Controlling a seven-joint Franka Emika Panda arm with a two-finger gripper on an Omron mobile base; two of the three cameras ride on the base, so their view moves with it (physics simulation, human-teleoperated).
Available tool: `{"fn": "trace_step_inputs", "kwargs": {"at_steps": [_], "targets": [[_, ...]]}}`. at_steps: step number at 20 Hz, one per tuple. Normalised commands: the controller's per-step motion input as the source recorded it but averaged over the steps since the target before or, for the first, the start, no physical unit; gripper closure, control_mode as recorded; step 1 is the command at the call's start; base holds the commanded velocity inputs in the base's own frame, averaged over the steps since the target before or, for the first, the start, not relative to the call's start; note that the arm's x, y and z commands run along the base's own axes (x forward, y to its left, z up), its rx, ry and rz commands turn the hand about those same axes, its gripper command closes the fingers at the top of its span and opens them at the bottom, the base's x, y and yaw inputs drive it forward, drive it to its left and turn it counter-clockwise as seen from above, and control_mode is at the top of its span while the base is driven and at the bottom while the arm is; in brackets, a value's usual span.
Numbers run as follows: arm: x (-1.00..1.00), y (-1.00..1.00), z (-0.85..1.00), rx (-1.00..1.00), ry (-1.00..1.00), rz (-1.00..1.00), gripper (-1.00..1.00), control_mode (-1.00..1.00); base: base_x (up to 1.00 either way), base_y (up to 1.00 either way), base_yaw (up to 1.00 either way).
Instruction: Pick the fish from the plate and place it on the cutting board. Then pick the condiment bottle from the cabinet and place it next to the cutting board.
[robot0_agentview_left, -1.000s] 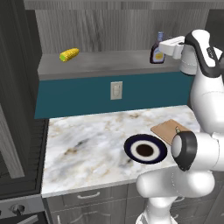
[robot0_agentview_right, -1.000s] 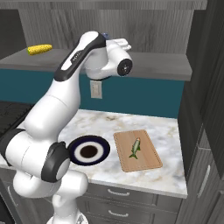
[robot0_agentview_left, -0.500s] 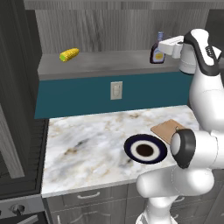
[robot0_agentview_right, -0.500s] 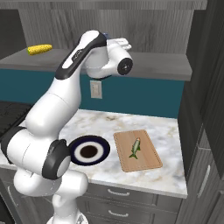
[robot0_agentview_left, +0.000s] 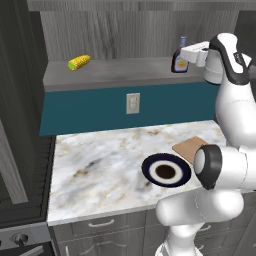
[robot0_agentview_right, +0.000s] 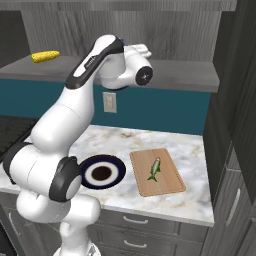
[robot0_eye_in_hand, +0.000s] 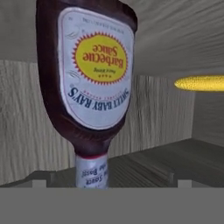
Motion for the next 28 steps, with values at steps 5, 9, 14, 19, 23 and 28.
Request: {"fn": "trace_step_inputs", "kwargs": {"at_steps": [5,9,14,19,23,28], "targets": [[0.1,-0.02,-0.1,0.0,0.0,0.0,-1.0,-1.0,0.0,0.0,0.0],[0.14,-0.01,-0.09,0.0,0.0,0.0,-1.0,-1.0,0.0,0.0,0.0],[0.18,0.0,-0.07,0.0,-0.01,0.0,-1.0,-1.0,0.0,0.0,0.0],[0.2,-0.03,-0.05,0.0,0.0,0.0,-1.0,-1.0,0.0,0.0,0.0],[0.21,-0.08,-0.01,0.0,0.0,0.0,-1.0,-1.0,0.0,0.0,0.0],[0.2,-0.1,0.0,0.0,0.0,0.0,-1.0,-1.0,0.0,0.0,0.0]]}}
